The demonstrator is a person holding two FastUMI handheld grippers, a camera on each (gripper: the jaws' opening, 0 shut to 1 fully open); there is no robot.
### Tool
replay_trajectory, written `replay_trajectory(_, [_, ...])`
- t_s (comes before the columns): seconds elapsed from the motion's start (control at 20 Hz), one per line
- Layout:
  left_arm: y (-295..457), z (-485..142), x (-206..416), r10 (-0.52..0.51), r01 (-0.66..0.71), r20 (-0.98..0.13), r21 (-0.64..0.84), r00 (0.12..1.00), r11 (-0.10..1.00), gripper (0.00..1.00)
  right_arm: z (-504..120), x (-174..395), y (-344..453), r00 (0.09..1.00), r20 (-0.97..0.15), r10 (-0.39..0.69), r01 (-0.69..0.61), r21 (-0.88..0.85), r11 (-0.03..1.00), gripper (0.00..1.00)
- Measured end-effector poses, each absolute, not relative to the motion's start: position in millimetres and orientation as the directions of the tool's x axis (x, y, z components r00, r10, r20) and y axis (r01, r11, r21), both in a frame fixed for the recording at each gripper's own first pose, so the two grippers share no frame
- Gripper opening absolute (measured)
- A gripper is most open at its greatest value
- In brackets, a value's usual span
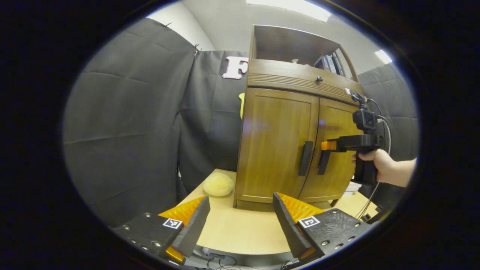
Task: Open the right door of the double-door shoe cabinet with the right hand, and open the left door with the left hand.
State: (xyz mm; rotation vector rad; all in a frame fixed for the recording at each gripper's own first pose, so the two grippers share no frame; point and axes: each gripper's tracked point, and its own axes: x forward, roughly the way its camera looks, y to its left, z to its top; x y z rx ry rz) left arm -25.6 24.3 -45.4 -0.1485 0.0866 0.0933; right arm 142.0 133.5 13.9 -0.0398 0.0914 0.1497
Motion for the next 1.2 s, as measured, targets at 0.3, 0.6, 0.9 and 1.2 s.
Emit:
replay_trajectory(0.3, [24,-44,-26,0.070,-0.084,-0.105,-0.137,0.992,0.987,0.97,7,152,152,0.980,-0.113,0.163,-0.164,-0.005,0.986,0.64])
replay_trajectory(0.6, [23,-43,-24,0.040,-0.056,-0.112,-0.136,0.993,0.989,0.97,-1,159,144,0.980,-0.126,0.152,-0.148,0.048,0.988,0.36])
replay_trajectory(0.9, [23,-40,-22,0.005,-0.025,-0.130,-0.151,0.992,0.988,0.96,0,157,144,0.981,-0.100,0.165,-0.166,0.000,0.986,0.22])
replay_trajectory(1.2, [21,-41,-22,-0.037,0.013,-0.124,-0.183,0.992,0.983,0.97,5,152,146,0.973,-0.088,0.213,-0.218,-0.048,0.975,0.08])
